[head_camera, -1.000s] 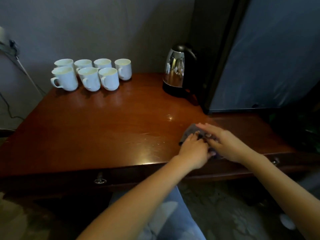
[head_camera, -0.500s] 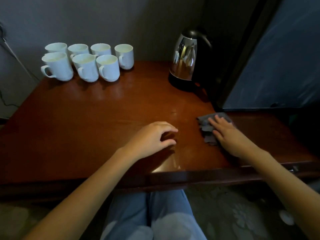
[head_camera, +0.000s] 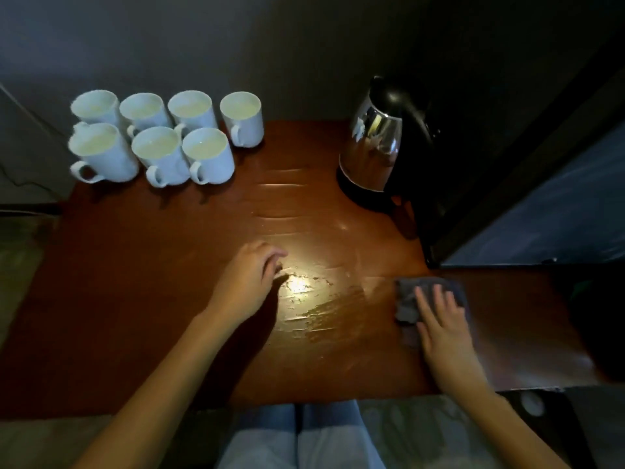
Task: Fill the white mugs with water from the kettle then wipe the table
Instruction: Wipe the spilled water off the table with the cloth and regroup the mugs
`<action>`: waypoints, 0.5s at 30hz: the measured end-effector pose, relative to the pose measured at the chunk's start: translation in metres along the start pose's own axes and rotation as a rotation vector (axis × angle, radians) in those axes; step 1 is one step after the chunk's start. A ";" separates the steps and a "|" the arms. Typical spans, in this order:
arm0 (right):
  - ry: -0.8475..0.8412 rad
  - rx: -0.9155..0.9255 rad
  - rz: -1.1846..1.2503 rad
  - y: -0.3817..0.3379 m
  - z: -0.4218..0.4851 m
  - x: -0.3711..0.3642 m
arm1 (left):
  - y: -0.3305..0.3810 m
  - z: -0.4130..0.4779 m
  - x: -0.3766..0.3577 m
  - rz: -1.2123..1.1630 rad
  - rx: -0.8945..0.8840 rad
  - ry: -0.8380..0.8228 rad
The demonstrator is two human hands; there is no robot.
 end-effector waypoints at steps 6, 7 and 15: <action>-0.227 0.081 0.065 -0.114 -0.001 0.020 | 0.010 -0.067 0.014 -0.083 0.244 -0.031; -0.226 0.212 0.070 -0.164 -0.007 0.031 | 0.013 -0.079 0.014 -0.087 0.281 -0.035; -0.661 0.630 0.166 -0.275 0.009 0.051 | -0.031 -0.145 0.032 -0.033 0.707 0.148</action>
Point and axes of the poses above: each hand's wrist, its own z-axis towards the middle knuckle, its own x-axis out of the back of the hand, y = z × x, the point moved 6 cm from there along z, towards the middle knuckle, and after that the axes turned 9 degrees about -z, right-handed, at the moved point
